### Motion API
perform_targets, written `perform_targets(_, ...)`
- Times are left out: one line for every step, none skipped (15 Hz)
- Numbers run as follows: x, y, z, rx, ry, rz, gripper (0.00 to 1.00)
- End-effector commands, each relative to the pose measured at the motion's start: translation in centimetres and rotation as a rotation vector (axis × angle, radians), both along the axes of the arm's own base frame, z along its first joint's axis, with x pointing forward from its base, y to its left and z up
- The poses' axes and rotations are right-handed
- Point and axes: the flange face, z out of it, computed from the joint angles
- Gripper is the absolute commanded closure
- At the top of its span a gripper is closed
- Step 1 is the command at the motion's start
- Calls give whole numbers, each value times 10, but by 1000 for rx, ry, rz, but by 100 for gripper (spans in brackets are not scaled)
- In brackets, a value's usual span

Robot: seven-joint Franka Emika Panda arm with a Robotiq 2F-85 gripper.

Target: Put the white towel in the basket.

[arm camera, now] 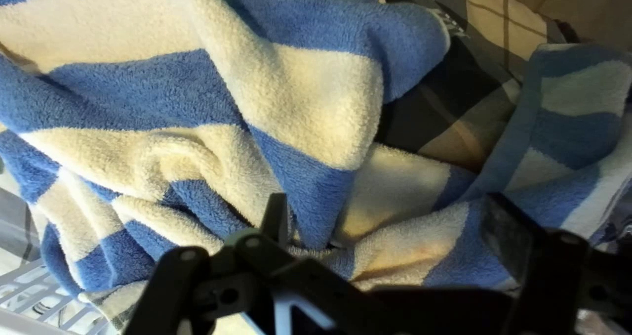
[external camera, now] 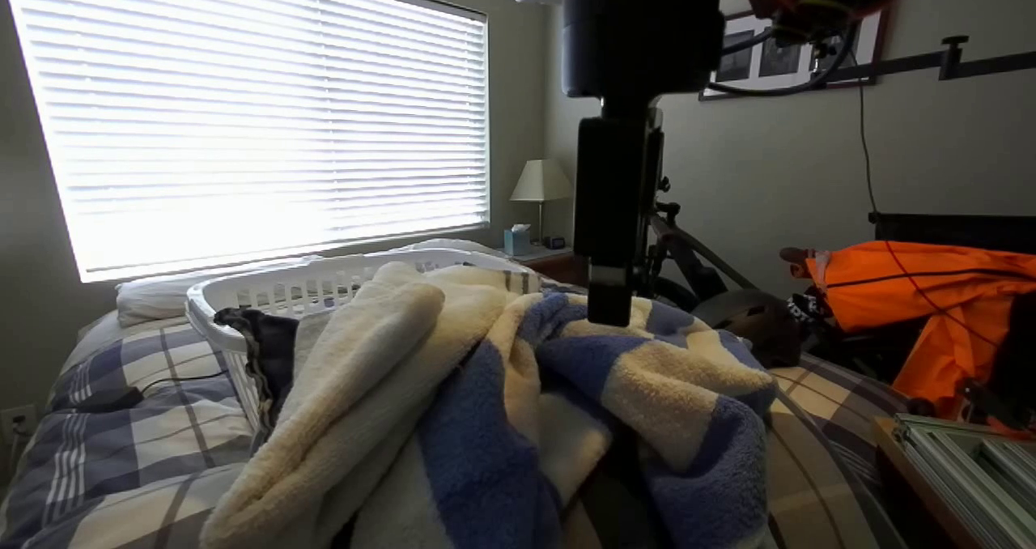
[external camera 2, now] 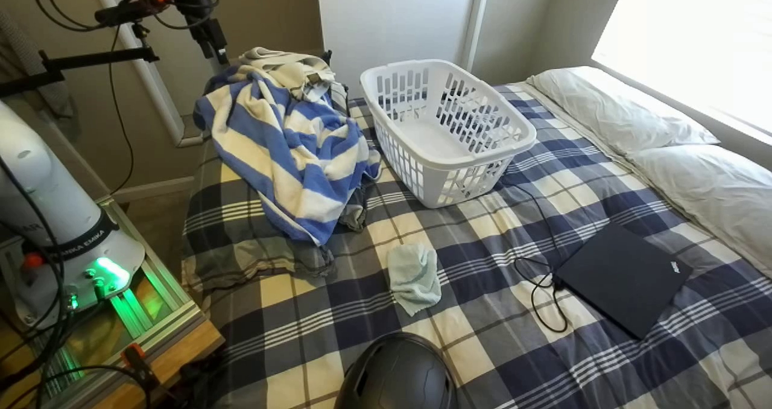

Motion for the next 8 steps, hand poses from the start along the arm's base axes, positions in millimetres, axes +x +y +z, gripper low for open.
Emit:
perform_targets(23,4,11,45,-32,-18,0)
perform_targets(30,4,14,57,-46,-29,0)
perform_targets(37,5,16,62,-63,-32,0)
perform_targets(45,5,16,68,-76,-35,0)
perform_targets(51,5,16,73,-84,-34,0)
perform_targets(58,6,15,81,-89,-31,0)
perform_targets(63,7,11,88,-87,-32,0)
perform_targets(68,8,7,93,-90,-36,0)
